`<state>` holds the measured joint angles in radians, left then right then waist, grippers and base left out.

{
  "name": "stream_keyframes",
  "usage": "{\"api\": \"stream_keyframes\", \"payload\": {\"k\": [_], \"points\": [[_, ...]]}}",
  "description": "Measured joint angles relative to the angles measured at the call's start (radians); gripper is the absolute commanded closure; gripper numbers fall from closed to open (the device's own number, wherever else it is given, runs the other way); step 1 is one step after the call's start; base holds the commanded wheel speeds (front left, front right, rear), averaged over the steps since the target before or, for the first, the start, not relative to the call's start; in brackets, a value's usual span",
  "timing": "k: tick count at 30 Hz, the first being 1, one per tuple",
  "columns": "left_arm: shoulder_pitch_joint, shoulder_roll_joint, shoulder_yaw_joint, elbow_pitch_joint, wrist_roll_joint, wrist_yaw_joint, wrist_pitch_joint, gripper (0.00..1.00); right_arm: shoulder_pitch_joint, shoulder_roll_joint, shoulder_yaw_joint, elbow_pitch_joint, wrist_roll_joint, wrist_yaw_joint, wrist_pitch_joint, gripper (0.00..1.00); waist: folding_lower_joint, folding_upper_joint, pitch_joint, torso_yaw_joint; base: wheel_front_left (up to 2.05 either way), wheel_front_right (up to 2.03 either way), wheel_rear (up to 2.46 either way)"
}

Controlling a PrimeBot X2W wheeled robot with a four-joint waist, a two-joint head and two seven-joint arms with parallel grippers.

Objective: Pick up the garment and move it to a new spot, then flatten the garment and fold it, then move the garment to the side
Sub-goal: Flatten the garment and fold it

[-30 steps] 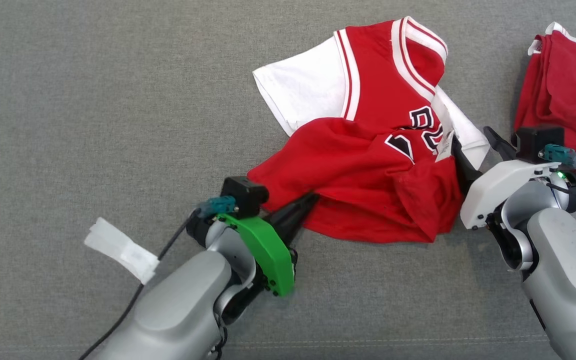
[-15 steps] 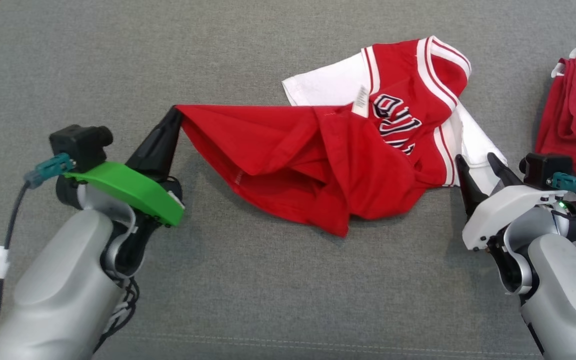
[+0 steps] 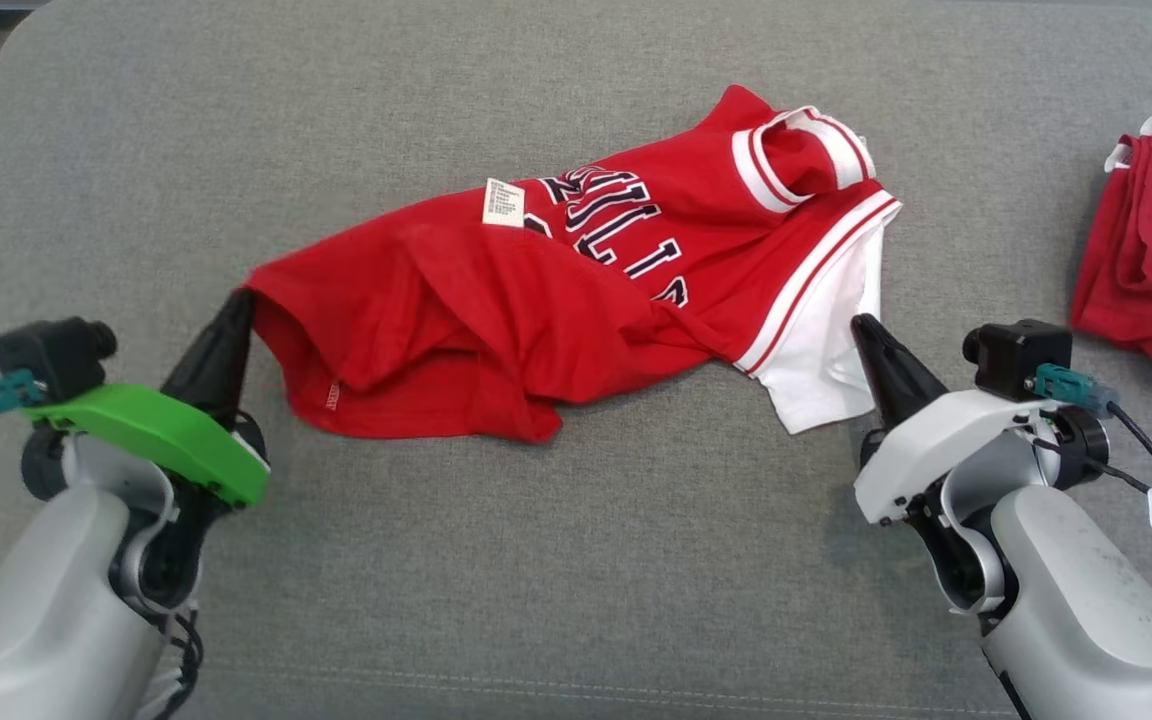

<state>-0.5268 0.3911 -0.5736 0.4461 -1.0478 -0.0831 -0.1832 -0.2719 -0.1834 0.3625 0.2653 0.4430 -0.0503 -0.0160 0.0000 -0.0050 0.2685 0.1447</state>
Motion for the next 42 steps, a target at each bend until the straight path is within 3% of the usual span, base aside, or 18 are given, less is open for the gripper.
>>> {"api": "stream_keyframes", "payload": {"k": [4,8,13,15,16,18,19,20,21,25,30,31,33,34,35,36,39,42], "points": [[0.057,-0.029,-0.016,0.004,-0.036,-0.003,0.041,0.00,0.029,-0.011,-0.011,-0.002,0.002,-0.004,-0.001,1.00,0.0000,0.0000,0.002,-0.006,0.00,0.00,0.00],[0.089,-0.010,0.054,0.018,-0.078,0.047,0.026,0.00,0.035,-0.012,-0.023,-0.018,0.002,-0.012,-0.008,1.00,0.0000,0.0000,0.008,-0.014,0.00,0.00,0.00],[0.074,-0.028,0.081,-0.082,-0.092,0.057,0.005,0.00,0.047,-0.028,-0.038,-0.026,0.004,-0.015,-0.010,1.00,0.0000,0.0000,0.009,-0.013,0.00,0.00,0.00],[0.061,-0.046,0.064,-0.128,-0.087,0.057,0.002,0.00,0.061,-0.027,-0.037,-0.026,0.006,-0.019,-0.010,0.87,0.0000,0.0000,0.009,-0.012,0.00,0.00,0.00],[0.053,-0.057,0.045,-0.146,-0.077,0.057,0.003,0.00,0.067,-0.027,-0.035,-0.026,0.005,-0.022,-0.010,0.64,0.0000,0.0000,0.009,-0.011,0.00,0.00,0.00],[0.049,-0.084,0.000,-0.174,-0.059,0.056,0.019,0.00,0.079,-0.031,-0.030,-0.026,0.004,-0.022,-0.010,0.30,0.0000,0.0000,0.009,-0.010,0.00,0.00,0.00],[0.049,-0.098,-0.021,-0.178,-0.052,0.056,0.027,0.00,0.083,-0.032,-0.029,-0.025,0.003,-0.022,-0.010,0.19,0.0000,0.0000,0.010,-0.011,0.00,0.00,0.00],[0.049,-0.108,-0.037,-0.183,-0.048,0.057,0.034,0.00,0.087,-0.033,-0.028,-0.025,0.000,-0.022,-0.009,0.22,0.0000,0.0000,0.010,-0.011,0.00,0.00,0.00],[0.050,-0.118,-0.044,-0.197,-0.048,0.058,0.039,0.00,0.093,-0.034,-0.021,-0.025,-0.003,-0.022,-0.004,0.53,0.0000,0.0000,0.012,-0.015,0.00,0.00,0.00],[0.050,-0.132,-0.048,-0.191,-0.056,0.084,0.062,0.00,0.098,-0.035,-0.022,-0.025,-0.003,-0.030,0.000,0.61,0.0000,0.0000,0.017,-0.027,0.00,0.00,0.00],[0.048,-0.133,-0.046,-0.160,-0.062,0.110,0.095,0.00,0.098,-0.034,-0.025,-0.025,-0.003,-0.031,0.001,0.89,0.0000,0.0000,0.022,-0.039,0.00,0.00,0.00],[0.046,-0.142,-0.043,-0.157,-0.078,0.110,0.108,0.00,0.098,-0.034,-0.028,-0.025,-0.002,-0.031,0.001,0.89,0.0000,0.0000,0.023,-0.041,0.00,0.00,0.00],[0.043,-0.168,-0.039,-0.150,-0.130,0.111,0.133,0.00,0.098,-0.033,-0.029,-0.025,-0.002,-0.031,0.001,0.79,0.0000,0.0000,0.026,-0.043,0.00,0.00,0.00],[0.040,-0.174,-0.041,-0.141,-0.132,0.118,0.142,0.00,0.098,-0.033,-0.029,-0.026,-0.002,-0.031,0.001,0.61,0.0000,0.0000,0.027,-0.044,0.00,0.00,0.00],[0.035,-0.173,-0.041,-0.132,-0.131,0.124,0.148,0.00,0.098,-0.032,-0.029,-0.026,-0.002,-0.031,0.001,0.54,0.0000,0.0000,0.027,-0.046,0.00,0.00,0.00],[0.030,-0.166,-0.039,-0.126,-0.128,0.129,0.149,0.00,0.098,-0.032,-0.029,-0.026,-0.002,-0.031,0.000,0.32,0.0000,0.0000,0.028,-0.047,0.00,0.00,0.00],[0.011,-0.153,-0.016,-0.119,-0.132,0.138,0.163,0.00,0.098,-0.030,-0.029,-0.026,-0.002,-0.031,-0.001,0.04,0.0000,0.0000,0.029,-0.051,0.00,0.00,0.00],[-0.006,-0.155,-0.013,-0.112,-0.136,0.141,0.177,0.00,0.098,-0.030,-0.029,-0.026,-0.002,-0.032,-0.001,0.00,0.0000,0.0000,0.030,-0.053,0.00,0.00,0.00]]}}
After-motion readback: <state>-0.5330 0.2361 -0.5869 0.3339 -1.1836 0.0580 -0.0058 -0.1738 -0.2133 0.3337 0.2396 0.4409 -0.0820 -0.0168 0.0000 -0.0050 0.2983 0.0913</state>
